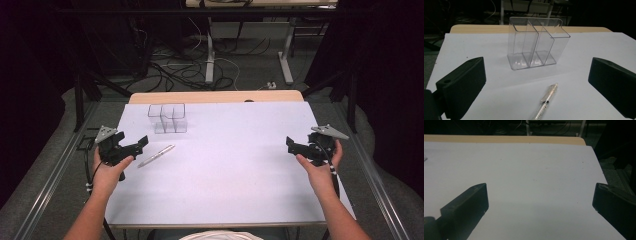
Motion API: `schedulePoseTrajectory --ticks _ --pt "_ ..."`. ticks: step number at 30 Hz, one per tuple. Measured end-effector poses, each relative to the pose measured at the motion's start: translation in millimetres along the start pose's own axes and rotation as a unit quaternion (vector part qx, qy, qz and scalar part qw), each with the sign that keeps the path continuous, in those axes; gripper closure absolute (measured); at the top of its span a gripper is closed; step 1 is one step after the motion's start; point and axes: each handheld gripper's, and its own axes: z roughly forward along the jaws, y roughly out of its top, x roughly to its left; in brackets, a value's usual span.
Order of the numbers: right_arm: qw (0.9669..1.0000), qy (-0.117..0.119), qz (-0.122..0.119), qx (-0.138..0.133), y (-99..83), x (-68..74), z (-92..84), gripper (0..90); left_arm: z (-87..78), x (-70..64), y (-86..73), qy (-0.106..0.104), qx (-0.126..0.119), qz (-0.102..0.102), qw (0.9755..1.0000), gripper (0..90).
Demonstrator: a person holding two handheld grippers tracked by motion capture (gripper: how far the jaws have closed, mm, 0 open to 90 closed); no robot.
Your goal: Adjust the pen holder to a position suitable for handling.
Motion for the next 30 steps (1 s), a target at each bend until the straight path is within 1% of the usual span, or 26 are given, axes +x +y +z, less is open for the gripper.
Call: schedulePoseTrajectory --ticks 1,2,6,7,8,9,10,11,12,15,16,18,19,20,22,25,27,29,30 --pt "1.0000 -0.003 -0.007 0.004 -0.9 1.1 0.1 0.0 0.2 0.0 0.6 -0.001 0.000 -0.002 1.0000 1.4" --pt "0.9998 -0.002 -0.017 0.003 -1.6 1.2 0.6 0.0 0.0 -0.6 2.3 0.000 -0.001 -0.005 1.0000 1.4" --pt "0.9998 0.008 -0.019 0.000 -0.7 6.6 -0.2 0.0 -1.1 -1.0 5.4 0.000 -0.006 -0.005 1.0000 1.5" --pt "0.9996 0.007 -0.027 -0.003 -0.4 7.0 -0.5 0.0 -1.2 -0.9 6.6 0.003 -0.007 -0.005 1.0000 1.7" --pt "0.9996 0.011 -0.025 -0.002 -0.4 8.5 -0.9 0.0 -1.1 -0.6 7.8 0.004 -0.005 -0.008 0.9999 2.1" --pt "0.9996 0.009 -0.028 -0.004 -0.3 8.5 -1.1 0.0 -0.3 -0.1 9.1 0.004 -0.002 -0.010 0.9999 2.7" --pt "0.9995 0.012 -0.027 0.007 0.3 8.3 -2.8 0.0 0.2 0.1 10.5 0.005 0.001 -0.012 0.9999 3.8" --pt "0.9996 0.015 -0.022 0.000 -0.3 8.9 -1.2 0.0 1.0 0.2 11.8 0.007 -0.001 -0.011 0.9999 5.2" --pt "0.9997 0.011 -0.020 -0.005 -0.6 9.4 -0.6 0.0 1.1 -0.3 13.2 0.010 -0.001 -0.007 0.9999 7.1" --pt "0.9996 0.015 -0.023 -0.001 0.1 8.9 -2.4 0.0 2.2 -1.3 18.3 0.016 -0.008 0.005 0.9998 13.2" --pt "0.9996 0.014 -0.022 -0.005 0.2 9.3 -2.4 0.0 3.0 -1.3 22.3 0.018 -0.011 0.008 0.9998 14.9" --pt "0.9996 0.014 -0.023 -0.007 0.2 9.7 -2.2 0.0 3.7 -1.1 24.4 0.018 -0.012 0.009 0.9997 16.0" --pt "0.9997 0.016 -0.019 -0.004 0.3 10.4 -2.9 0.0 4.5 -1.0 26.8 0.019 -0.012 0.010 0.9997 16.3" --pt "0.9997 0.013 -0.017 -0.010 0.1 10.7 -2.2 0.0 5.4 -0.7 29.2 0.020 -0.013 0.012 0.9996 17.0" --pt "0.9996 0.015 -0.021 -0.009 0.3 9.7 -2.1 0.0 7.9 1.4 36.9 0.016 -0.001 0.011 0.9998 19.0" --pt "0.9997 0.018 -0.017 -0.004 -0.9 9.9 -1.3 0.0 10.3 2.4 41.6 0.017 0.002 0.017 0.9997 24.0" --pt "0.9997 0.017 -0.019 -0.001 -1.3 9.1 -0.9 0.0 14.0 3.9 48.6 0.020 0.010 0.021 0.9995 26.7" --pt "0.9998 0.015 -0.016 -0.002 -1.9 9.3 -0.5 0.1 15.5 4.1 50.8 0.022 0.010 0.022 0.9995 30.1" --pt "0.9997 0.019 -0.013 -0.001 -2.1 9.2 -0.1 0.2 16.9 4.7 53.1 0.021 0.011 0.026 0.9994 32.3"
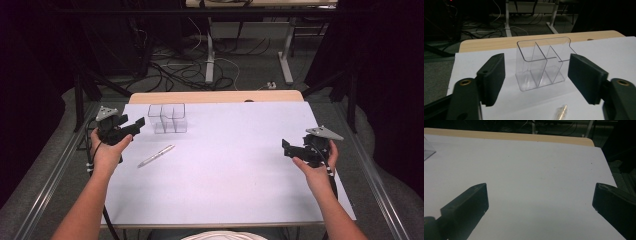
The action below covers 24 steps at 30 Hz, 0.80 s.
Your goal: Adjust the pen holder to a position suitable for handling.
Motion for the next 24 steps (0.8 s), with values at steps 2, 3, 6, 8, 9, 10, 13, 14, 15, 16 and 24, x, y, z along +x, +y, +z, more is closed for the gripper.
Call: schedulePoseTrajectory --ticks 2,3,6,8,9,10,13,14,15,16,24 --pt "1.0000 -0.003 0.002 -0.003 -0.6 0.0 0.8 0.6 4.8 1.0 6.6 0.002 0.005 0.003 1.0000 34.6" --pt "1.0000 -0.001 -0.002 0.002 -0.4 -1.1 0.1 0.8 4.8 1.0 6.6 0.002 0.005 0.003 1.0000 36.3" --pt "1.0000 0.001 0.002 0.002 -1.2 -1.8 0.8 1.2 10.3 1.5 13.9 0.003 0.012 0.008 0.9999 38.8" --pt "1.0000 0.000 0.003 0.003 -1.8 -2.3 1.5 1.3 14.4 1.7 19.3 0.006 0.017 0.017 0.9997 39.6" --pt "1.0000 0.001 0.003 0.004 -2.0 -2.6 1.8 1.5 16.5 1.2 21.6 0.003 0.019 0.015 0.9997 41.8" --pt "1.0000 0.001 0.006 0.006 -2.3 -2.5 2.1 1.6 18.6 1.5 23.9 0.002 0.020 0.016 0.9997 42.5" --pt "0.9999 0.002 0.007 0.008 -3.1 -3.4 3.1 2.2 25.2 1.8 30.1 0.008 0.029 0.018 0.9994 42.6" --pt "0.9999 0.001 0.009 0.011 -3.3 -3.3 3.1 2.3 29.7 2.7 33.5 0.012 0.031 0.017 0.9993 42.6" --pt "0.9998 0.001 0.014 0.012 -3.5 -2.6 3.2 2.5 29.7 2.7 33.5 0.012 0.031 0.017 0.9993 42.6" --pt "0.9998 0.003 0.014 0.012 -3.8 -3.0 3.7 2.7 33.9 3.3 37.1 0.014 0.037 0.011 0.9991 42.6" --pt "0.9998 0.005 0.013 0.015 -5.3 -4.2 5.5 3.7 53.3 5.9 43.6 0.017 0.064 -0.016 0.9977 51.4"
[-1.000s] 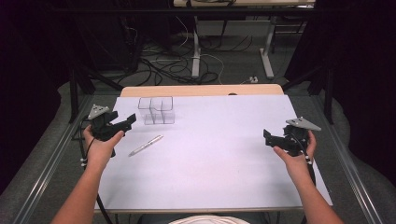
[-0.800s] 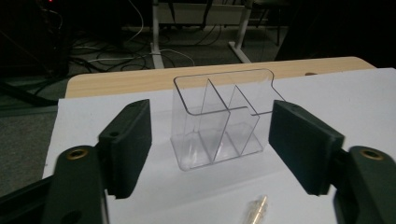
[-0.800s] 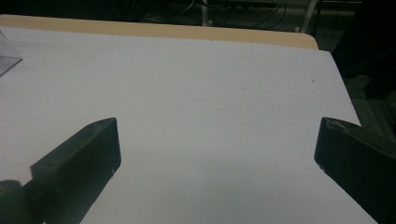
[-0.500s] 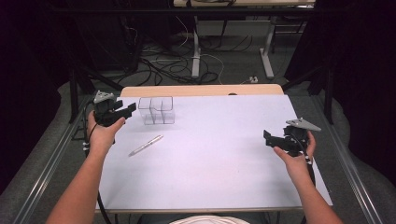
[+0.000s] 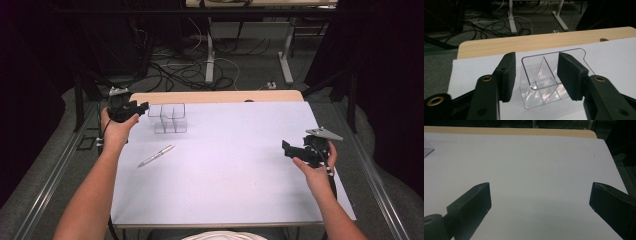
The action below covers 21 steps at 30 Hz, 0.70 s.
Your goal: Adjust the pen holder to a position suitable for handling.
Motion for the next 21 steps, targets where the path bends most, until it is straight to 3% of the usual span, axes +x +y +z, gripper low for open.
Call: schedulePoseTrajectory --ticks 8,21 --pt "1.0000 0.002 -0.002 0.003 -0.9 1.2 1.5 4.3 13.5 0.4 2.9 0.002 0.023 -0.012 0.9997 62.1" --pt "0.9999 0.008 -0.001 0.008 -2.9 2.4 5.1 4.8 33.9 -0.1 -2.2 0.042 0.055 -0.034 0.9970 74.9"
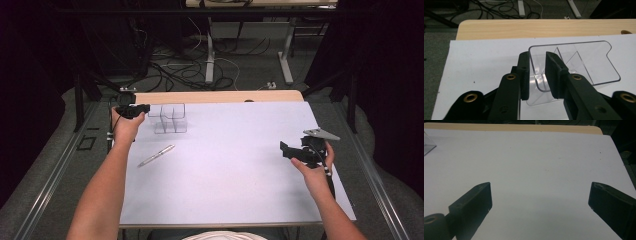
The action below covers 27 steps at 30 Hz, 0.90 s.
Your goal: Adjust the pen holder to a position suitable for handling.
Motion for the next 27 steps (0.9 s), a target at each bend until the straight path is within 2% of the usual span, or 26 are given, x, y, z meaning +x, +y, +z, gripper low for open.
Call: schedulePoseTrajectory --ticks 5,7,8,10,12,16,17,18,21,24,27 --pt "1.0000 0.002 0.003 0.001 -0.2 0.3 0.2 4.9 7.6 0.0 -1.4 0.009 0.024 -0.009 0.9996 77.5" --pt "1.0000 0.003 0.007 0.003 -0.4 0.9 0.3 4.9 9.0 -0.7 -1.8 0.013 0.024 -0.012 0.9996 78.4" --pt "1.0000 0.004 0.008 0.004 -0.5 1.1 0.3 4.9 10.6 -0.6 -1.9 0.014 0.033 -0.016 0.9992 79.2" --pt "1.0000 0.004 0.008 0.003 -0.4 1.3 0.1 5.0 12.0 -1.0 -2.4 0.014 0.033 -0.019 0.9992 80.9" --pt "1.0000 0.005 0.007 0.003 -0.4 0.9 -0.2 5.1 13.8 -1.3 -2.7 0.013 0.045 -0.021 0.9987 82.3" --pt "0.9999 0.005 0.009 0.004 -1.0 0.3 0.4 5.2 14.3 -2.6 -2.3 0.012 0.046 -0.025 0.9986 86.7" --pt "1.0000 0.005 0.005 0.003 -1.0 -0.6 0.7 5.2 13.5 -3.2 -1.4 0.015 0.056 -0.023 0.9981 87.1" --pt "1.0000 0.005 0.005 0.004 -1.0 -0.6 0.8 5.3 14.5 -3.9 -1.8 0.019 0.049 -0.028 0.9982 87.3" --pt "0.9999 0.006 0.010 0.005 -1.0 0.9 0.7 5.5 14.2 -3.6 -1.2 0.018 0.054 -0.031 0.9979 87.6" --pt "0.9999 0.007 0.008 0.006 -1.3 1.2 1.0 5.8 14.0 -5.2 -0.8 0.023 0.055 -0.051 0.9969 87.9" --pt "0.9999 0.008 0.003 0.007 -1.6 0.3 1.5 6.0 13.8 -6.0 -0.3 0.027 0.057 -0.059 0.9963 88.2"
